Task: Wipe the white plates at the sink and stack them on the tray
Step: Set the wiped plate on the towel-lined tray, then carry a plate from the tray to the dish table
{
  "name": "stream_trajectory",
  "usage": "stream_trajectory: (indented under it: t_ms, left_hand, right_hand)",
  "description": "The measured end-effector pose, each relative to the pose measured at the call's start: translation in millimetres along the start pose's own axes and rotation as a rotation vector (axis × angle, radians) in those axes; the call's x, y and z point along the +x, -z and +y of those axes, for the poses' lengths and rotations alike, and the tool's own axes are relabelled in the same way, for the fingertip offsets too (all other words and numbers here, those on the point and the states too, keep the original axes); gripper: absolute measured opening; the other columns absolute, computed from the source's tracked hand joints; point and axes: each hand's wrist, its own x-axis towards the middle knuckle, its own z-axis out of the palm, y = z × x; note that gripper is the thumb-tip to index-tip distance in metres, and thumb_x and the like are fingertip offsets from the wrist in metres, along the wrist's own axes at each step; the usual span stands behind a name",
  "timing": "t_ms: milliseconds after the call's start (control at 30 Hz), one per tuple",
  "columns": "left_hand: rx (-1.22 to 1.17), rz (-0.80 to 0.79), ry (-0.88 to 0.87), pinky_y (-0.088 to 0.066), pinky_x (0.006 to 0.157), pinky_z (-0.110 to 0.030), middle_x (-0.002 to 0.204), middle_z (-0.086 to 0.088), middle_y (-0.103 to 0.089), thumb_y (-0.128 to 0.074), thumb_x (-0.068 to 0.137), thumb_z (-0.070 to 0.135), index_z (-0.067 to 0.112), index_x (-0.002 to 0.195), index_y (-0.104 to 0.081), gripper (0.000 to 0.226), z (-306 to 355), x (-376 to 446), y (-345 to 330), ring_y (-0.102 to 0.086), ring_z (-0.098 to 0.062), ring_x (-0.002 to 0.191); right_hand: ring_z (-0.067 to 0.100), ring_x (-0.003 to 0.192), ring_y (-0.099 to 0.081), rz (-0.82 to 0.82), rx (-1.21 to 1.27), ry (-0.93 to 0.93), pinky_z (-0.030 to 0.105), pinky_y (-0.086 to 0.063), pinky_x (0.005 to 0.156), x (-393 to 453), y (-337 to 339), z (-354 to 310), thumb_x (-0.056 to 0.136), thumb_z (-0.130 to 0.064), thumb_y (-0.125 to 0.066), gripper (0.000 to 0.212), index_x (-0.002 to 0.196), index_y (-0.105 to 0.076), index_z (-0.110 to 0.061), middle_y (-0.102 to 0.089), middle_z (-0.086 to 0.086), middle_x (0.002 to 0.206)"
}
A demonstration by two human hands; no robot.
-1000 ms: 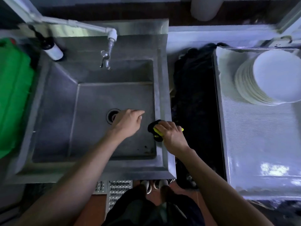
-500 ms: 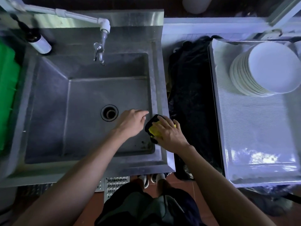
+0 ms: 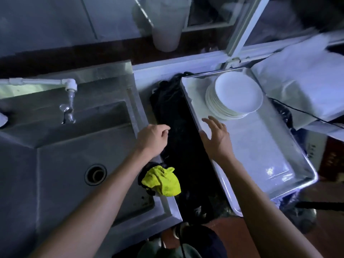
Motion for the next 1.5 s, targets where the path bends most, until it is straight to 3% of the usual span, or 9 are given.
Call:
stream_trajectory:
  t_ms: [300,367,467,533,800,1000,1100,1300,1500]
  left_hand:
    - [-0.384,0.013,0.067,-0.04,0.072,0.003,0.099,0.009,-0.076,-0.06,0.094,0.018,0.021,0.109,-0.076,0.023,116.6,109.8,-56.0,-0.069,-0.003,0.093]
    - [-0.427,-0.024,0.084,-0.044,0.084,-0.002,0.114,0.007,-0.074,-0.059,0.095,0.018,0.02,0.119,-0.073,0.028,135.1,131.9,-71.1,-0.067,-0.003,0.107]
    - [-0.436,-0.061,0.136,-0.044,0.11,-0.033,0.137,0.006,-0.064,-0.057,0.097,0.022,0.023,0.137,-0.061,0.04,153.3,161.3,-92.1,-0.057,-0.012,0.129]
    - [-0.418,-0.03,0.206,-0.039,0.113,-0.032,0.147,0.006,-0.056,-0.059,0.097,0.026,0.027,0.145,-0.052,0.049,159.3,175.5,-104.7,-0.05,-0.015,0.136]
    - [-0.574,0.078,0.317,-0.036,0.098,-0.021,0.149,0.019,-0.047,-0.065,0.092,0.027,0.04,0.152,-0.037,0.067,165.2,205.6,-147.3,-0.046,0.002,0.125]
    - [-0.661,0.215,0.404,-0.04,0.083,-0.012,0.128,0.023,-0.055,-0.067,0.087,0.022,0.043,0.146,-0.044,0.067,175.1,214.5,-166.7,-0.055,0.012,0.099]
    - [-0.722,0.273,0.434,-0.042,0.08,-0.008,0.123,0.023,-0.059,-0.068,0.085,0.015,0.042,0.141,-0.051,0.065,177.5,216.3,-172.9,-0.053,0.025,0.097]
    - [-0.795,0.351,0.461,-0.044,0.068,0.0,0.116,0.027,-0.063,-0.068,0.08,0.007,0.046,0.13,-0.059,0.065,180.2,218.6,-177.6,-0.059,0.021,0.091]
    - [-0.814,0.359,0.457,-0.048,0.074,-0.005,0.118,0.025,-0.064,-0.066,0.075,0.013,0.053,0.127,-0.057,0.067,182.1,215.5,-177.6,-0.06,0.014,0.101]
  right_hand:
    - [0.032,0.136,-0.045,0.248,0.186,-0.188,0.039,-0.037,0.11,74.0,79.8,93.6,0.094,-0.017,-0.065,0.044,0.137,-0.057,-0.013,-0.048,0.009,0.15]
    - [0.031,0.14,-0.04,0.222,0.208,-0.23,0.039,-0.035,0.111,89.6,83.7,115.7,0.094,-0.019,-0.064,0.046,0.139,-0.055,-0.015,-0.044,0.008,0.154]
    - [0.027,0.146,-0.032,0.178,0.238,-0.284,0.043,-0.033,0.115,111.0,84.2,146.1,0.094,-0.023,-0.065,0.051,0.143,-0.051,-0.02,-0.033,0.009,0.16]
    - [0.025,0.147,-0.029,0.17,0.278,-0.295,0.04,-0.03,0.117,124.8,83.3,162.6,0.093,-0.024,-0.065,0.054,0.145,-0.049,-0.022,-0.032,0.009,0.161]
    - [0.015,0.14,-0.038,0.115,0.505,-0.29,0.02,-0.028,0.108,170.8,72.4,197.9,0.092,-0.03,-0.068,0.068,0.153,-0.037,-0.03,-0.037,-0.002,0.158]
    - [0.016,0.11,-0.063,0.17,0.683,-0.388,0.035,-0.052,0.098,190.2,64.2,202.7,0.086,-0.033,-0.069,0.064,0.144,-0.044,-0.043,-0.063,-0.002,0.134]
    - [0.022,0.116,-0.062,0.17,0.726,-0.404,0.042,-0.052,0.1,194.1,59.7,206.8,0.086,-0.028,-0.07,0.062,0.141,-0.048,-0.043,-0.064,-0.002,0.133]
    - [-0.012,0.101,-0.058,0.205,0.809,-0.405,0.003,-0.044,0.075,195.9,56.2,207.6,0.083,-0.023,-0.073,0.062,0.137,-0.052,-0.046,-0.062,-0.021,0.121]
    - [0.002,0.104,-0.063,0.236,0.854,-0.405,0.027,-0.054,0.087,196.0,54.6,205.5,0.082,-0.02,-0.073,0.062,0.135,-0.054,-0.046,-0.063,-0.022,0.119]
